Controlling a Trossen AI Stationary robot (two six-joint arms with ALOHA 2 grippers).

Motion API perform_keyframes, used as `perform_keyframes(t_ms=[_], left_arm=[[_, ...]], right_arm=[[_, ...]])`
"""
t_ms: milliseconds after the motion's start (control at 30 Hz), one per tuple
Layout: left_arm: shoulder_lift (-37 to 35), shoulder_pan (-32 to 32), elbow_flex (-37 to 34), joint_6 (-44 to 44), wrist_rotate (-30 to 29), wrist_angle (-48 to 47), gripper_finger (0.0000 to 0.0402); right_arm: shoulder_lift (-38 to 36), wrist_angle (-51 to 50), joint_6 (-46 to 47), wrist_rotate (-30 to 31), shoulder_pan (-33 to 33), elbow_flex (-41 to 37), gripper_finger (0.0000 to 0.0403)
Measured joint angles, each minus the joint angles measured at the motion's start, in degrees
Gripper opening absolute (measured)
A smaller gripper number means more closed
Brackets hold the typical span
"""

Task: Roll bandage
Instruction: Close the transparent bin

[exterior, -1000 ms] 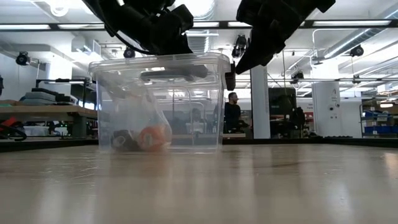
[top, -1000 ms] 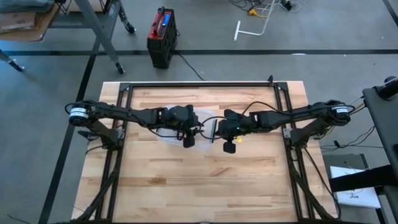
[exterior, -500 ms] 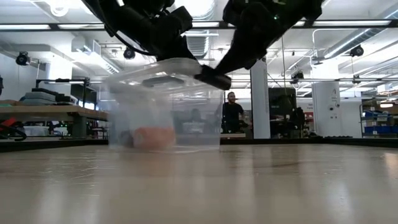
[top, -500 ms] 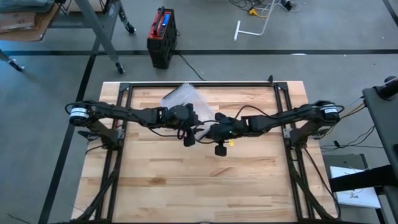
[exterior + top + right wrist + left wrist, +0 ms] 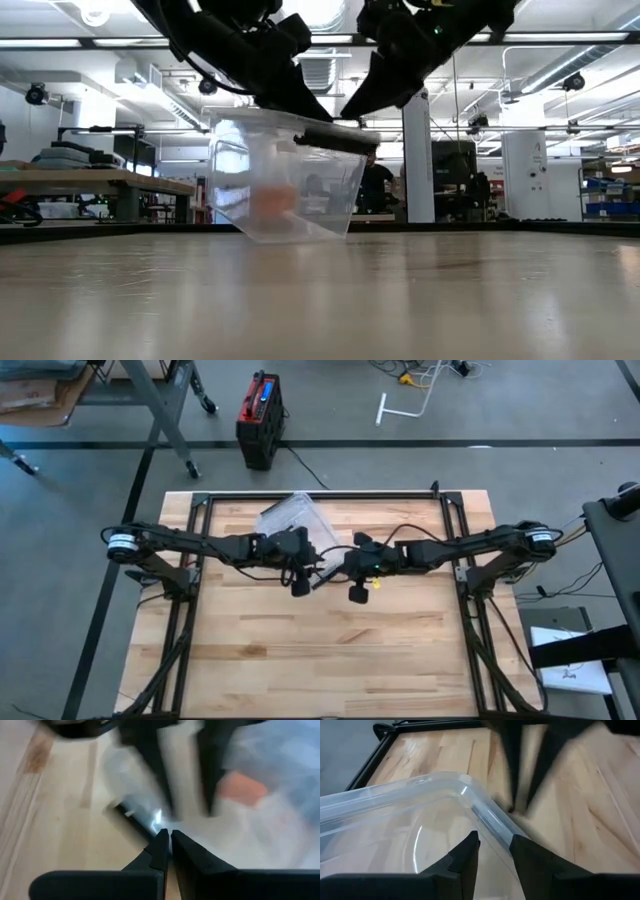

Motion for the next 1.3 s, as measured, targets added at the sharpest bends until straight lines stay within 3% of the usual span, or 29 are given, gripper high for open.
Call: perform_keyframes(t_ms=[267, 500, 667, 900, 1300], left_arm=[[-7.2, 1.3, -0.4, 5.5, -2.7, -1.8, 0.0114], [-13.6, 8.1, -0.3, 8.8, -5.0, -6.6, 0.0114], [-13.0, 13.6, -1.7, 9.2, -6.5, -10.8, 0.0114], [-10.2, 14.3, -3.3, 10.3, -6.5, -9.2, 0.0114], [-13.2, 13.7, -3.6, 9.0, -6.9, -11.3, 0.0114]], right_arm=[[-3.7, -5.5, 1.5, -0.7, 0.1, 0.0, 0.0018], [-1.7, -6.2, 5.7, -0.2, 0.1, -2.5, 0.0018], [3.4, 0.9, 13.4, 4.6, 0.1, -5.0, 0.0018], [12.2, 16.0, 16.5, 4.3, 1.1, -5.0, 0.0018], [3.5, 15.7, 12.0, 13.4, 4.7, -4.3, 0.0018]])
